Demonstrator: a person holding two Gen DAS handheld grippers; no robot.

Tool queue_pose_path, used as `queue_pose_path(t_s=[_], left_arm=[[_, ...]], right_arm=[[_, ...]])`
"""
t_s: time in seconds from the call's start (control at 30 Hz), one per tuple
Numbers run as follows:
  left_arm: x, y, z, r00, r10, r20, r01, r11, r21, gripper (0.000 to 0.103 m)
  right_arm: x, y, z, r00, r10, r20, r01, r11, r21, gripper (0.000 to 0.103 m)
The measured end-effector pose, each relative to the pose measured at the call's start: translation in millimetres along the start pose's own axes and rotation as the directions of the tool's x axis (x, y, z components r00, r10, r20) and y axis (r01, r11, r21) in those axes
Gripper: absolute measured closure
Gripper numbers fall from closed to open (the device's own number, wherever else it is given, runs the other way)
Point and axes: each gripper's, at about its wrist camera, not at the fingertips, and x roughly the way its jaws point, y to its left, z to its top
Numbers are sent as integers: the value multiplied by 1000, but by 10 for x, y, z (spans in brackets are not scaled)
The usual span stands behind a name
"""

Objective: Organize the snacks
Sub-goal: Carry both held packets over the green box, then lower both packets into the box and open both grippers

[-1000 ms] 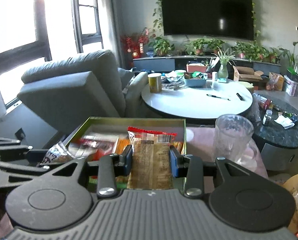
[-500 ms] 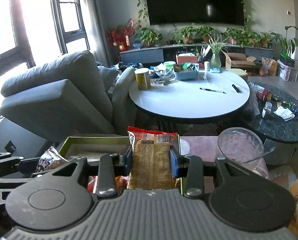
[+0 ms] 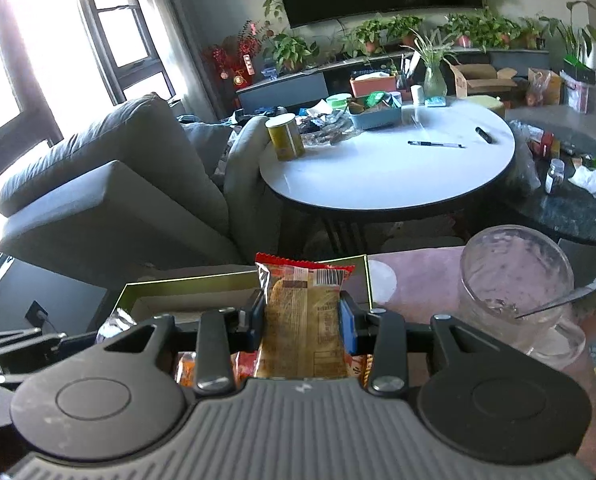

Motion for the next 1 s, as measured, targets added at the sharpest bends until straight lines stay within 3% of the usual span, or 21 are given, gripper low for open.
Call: queue_pose_path(t_s=[0.4,0.67,1.0], left_arm=[[101,-13,-60,1000,-15,-26,15,1000,0,69],[2,-1,-31,1000,-14,10,14,1000,-6,57],[-118,18,-82,1000,-12,28,12,1000,-16,54]], right_arm=[[30,-173,-211,996,62,-69,-55,993,102,10],[-63,-169,-234,997,59,-58,-53,994,95,10],[-263,-132,-279,999,51,-5,-51,998,45,10]])
